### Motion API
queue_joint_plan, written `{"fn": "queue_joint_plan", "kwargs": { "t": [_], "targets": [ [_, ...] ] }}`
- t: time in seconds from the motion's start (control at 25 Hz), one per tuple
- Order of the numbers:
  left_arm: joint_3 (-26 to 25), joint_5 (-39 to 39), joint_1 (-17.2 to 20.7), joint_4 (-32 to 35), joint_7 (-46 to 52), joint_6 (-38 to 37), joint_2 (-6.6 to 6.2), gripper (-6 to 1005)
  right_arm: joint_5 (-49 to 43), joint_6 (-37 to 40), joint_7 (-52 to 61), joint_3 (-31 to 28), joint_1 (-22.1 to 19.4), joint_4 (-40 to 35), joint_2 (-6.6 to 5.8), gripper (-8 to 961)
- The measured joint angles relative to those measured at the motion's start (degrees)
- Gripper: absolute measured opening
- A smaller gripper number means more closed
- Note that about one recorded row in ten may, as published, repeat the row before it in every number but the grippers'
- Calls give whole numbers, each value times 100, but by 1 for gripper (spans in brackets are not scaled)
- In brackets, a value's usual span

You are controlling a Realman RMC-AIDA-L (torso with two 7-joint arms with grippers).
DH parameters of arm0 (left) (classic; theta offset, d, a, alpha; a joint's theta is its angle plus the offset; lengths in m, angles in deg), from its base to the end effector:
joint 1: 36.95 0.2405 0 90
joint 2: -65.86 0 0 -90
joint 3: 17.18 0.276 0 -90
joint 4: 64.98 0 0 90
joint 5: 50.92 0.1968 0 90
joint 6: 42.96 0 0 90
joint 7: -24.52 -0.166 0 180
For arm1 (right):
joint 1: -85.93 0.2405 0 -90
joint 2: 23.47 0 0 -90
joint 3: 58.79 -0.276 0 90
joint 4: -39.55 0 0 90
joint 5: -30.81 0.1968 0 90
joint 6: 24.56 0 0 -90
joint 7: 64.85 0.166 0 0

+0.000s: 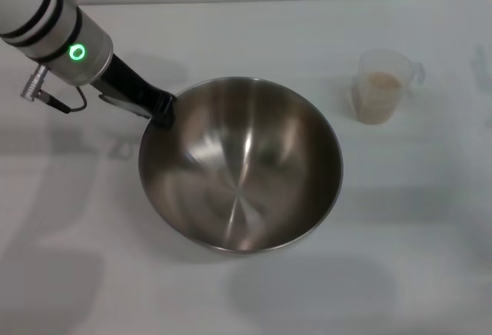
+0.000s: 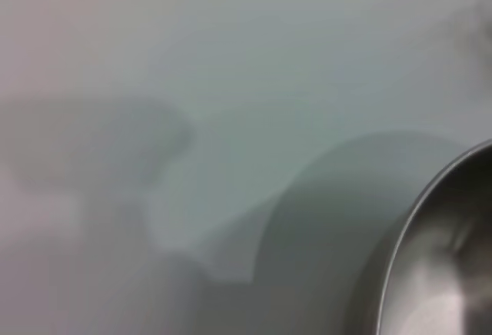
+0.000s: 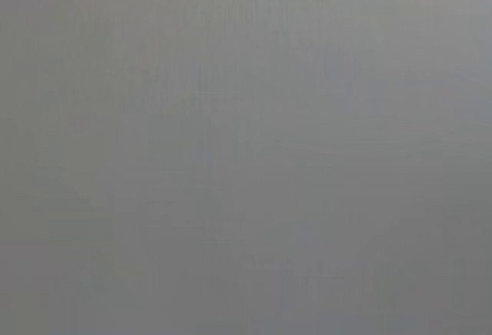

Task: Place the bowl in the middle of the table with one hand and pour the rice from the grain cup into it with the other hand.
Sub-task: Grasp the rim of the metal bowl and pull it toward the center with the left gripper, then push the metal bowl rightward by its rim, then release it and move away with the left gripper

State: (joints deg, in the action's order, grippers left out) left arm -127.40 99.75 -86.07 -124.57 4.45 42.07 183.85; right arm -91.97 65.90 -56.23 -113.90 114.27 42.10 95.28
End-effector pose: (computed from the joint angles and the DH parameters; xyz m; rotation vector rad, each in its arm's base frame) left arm -0.1828 0.4104 -0.0314 -2.4069 -1.2778 0.3819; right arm 0.3089 0.3491 0.0667 -1.2415 0.2418 0.9062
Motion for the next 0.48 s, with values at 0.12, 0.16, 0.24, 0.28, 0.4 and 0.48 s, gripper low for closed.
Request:
{"fn": "queue_joint_plan", "kwargs": {
  "t": [0.12, 0.16, 0.24, 0.28, 0.4, 0.48],
  "targets": [
    [-387, -159, -49, 14, -185, 61, -7, 42, 0, 4, 0, 0, -12, 9, 0, 699],
    [-483, -194, -67, 24, -231, 84, -7, 42, 0, 5, 1, 0, -17, 13, 0, 699],
    [-636, -263, -93, 31, -293, 107, -7, 42, 0, 9, 6, 0, -22, 16, 0, 699],
    [-676, -300, -97, 32, -312, 110, -8, 42, 0, 12, 6, 0, -27, 17, 0, 699],
    [-773, -493, -114, 18, -359, 131, -7, 42, 0, 21, 16, 0, -38, 15, 0, 700],
    [-853, -578, -144, 17, -386, 143, -10, 42, 0, 22, 27, 0, -39, 10, 0, 700]
  ]
}}
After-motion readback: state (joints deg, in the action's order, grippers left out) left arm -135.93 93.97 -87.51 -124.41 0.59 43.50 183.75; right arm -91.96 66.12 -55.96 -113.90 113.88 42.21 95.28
